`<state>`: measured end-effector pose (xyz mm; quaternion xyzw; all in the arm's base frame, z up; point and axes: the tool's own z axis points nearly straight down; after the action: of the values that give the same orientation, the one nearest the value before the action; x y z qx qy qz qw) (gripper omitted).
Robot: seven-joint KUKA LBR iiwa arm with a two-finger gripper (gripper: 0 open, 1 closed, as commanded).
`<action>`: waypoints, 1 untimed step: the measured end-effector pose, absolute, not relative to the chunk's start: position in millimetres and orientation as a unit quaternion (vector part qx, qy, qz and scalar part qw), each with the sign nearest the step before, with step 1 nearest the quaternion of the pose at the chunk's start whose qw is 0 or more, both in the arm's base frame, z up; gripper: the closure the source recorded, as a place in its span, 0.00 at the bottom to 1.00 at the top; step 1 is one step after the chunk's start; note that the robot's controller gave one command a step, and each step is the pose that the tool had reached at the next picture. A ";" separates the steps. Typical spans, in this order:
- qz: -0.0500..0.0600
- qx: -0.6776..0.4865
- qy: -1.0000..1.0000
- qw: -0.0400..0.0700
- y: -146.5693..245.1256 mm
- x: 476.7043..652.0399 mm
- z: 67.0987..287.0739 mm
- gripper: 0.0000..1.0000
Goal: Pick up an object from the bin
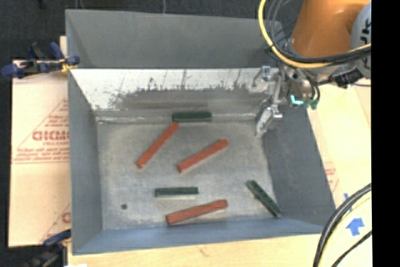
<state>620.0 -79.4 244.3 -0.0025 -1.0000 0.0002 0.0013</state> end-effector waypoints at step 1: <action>0.001 -0.002 -1.000 -0.003 -79.3 621.5 248.8 0.00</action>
Offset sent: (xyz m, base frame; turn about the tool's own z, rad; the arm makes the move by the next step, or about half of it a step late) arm -0.0242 0.0885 -0.1743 -0.2597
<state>621.5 -79.3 248.8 -0.0016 -1.0000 0.0010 -0.0027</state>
